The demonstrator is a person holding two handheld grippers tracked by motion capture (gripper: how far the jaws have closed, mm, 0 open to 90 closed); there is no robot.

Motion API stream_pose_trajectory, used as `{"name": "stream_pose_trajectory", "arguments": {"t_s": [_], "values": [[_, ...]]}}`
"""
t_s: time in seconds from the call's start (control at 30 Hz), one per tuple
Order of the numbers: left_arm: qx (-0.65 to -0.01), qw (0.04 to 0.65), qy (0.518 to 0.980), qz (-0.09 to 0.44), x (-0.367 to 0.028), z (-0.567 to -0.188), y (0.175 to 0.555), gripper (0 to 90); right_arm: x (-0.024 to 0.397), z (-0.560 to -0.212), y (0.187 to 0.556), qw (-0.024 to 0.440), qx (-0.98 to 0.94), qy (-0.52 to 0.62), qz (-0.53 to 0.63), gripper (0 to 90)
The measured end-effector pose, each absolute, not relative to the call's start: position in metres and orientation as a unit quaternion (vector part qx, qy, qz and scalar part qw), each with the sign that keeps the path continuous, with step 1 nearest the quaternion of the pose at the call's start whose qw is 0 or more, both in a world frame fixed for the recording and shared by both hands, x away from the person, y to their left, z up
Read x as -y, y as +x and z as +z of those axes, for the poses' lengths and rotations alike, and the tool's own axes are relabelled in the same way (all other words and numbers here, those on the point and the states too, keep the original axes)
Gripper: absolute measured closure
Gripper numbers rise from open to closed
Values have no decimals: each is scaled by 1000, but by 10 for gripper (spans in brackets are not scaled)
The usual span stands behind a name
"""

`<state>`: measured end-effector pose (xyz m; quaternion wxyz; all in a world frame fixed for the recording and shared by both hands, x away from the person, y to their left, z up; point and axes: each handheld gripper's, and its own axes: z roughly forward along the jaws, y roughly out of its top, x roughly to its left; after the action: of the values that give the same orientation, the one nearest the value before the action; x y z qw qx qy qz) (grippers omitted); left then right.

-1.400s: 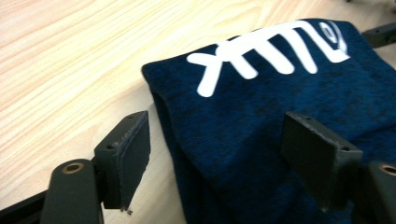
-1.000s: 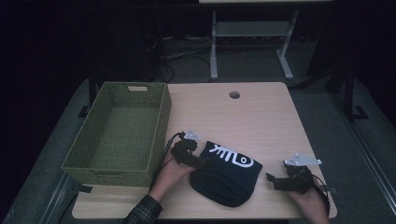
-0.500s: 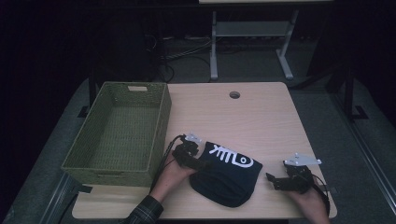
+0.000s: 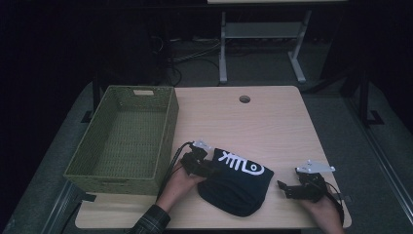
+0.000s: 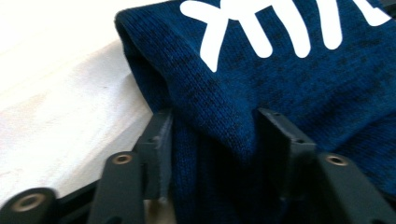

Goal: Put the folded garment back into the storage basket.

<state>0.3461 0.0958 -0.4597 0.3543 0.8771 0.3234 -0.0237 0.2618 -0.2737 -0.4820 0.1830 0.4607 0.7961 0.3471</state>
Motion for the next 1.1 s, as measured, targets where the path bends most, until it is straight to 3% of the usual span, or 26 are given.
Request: {"name": "stream_pose_trajectory", "arguments": {"t_s": [0.33,0.5,1.1], "values": [[-323,352,876,-61,-95,-460,349,653,274,-482,262,183,-797,460,347,137],[-315,345,883,-47,-92,-457,346,702,273,-482,262,182,-797,459,348,137],[-303,340,890,-27,-87,-431,339,743,274,-482,262,183,-797,458,348,137]]}}
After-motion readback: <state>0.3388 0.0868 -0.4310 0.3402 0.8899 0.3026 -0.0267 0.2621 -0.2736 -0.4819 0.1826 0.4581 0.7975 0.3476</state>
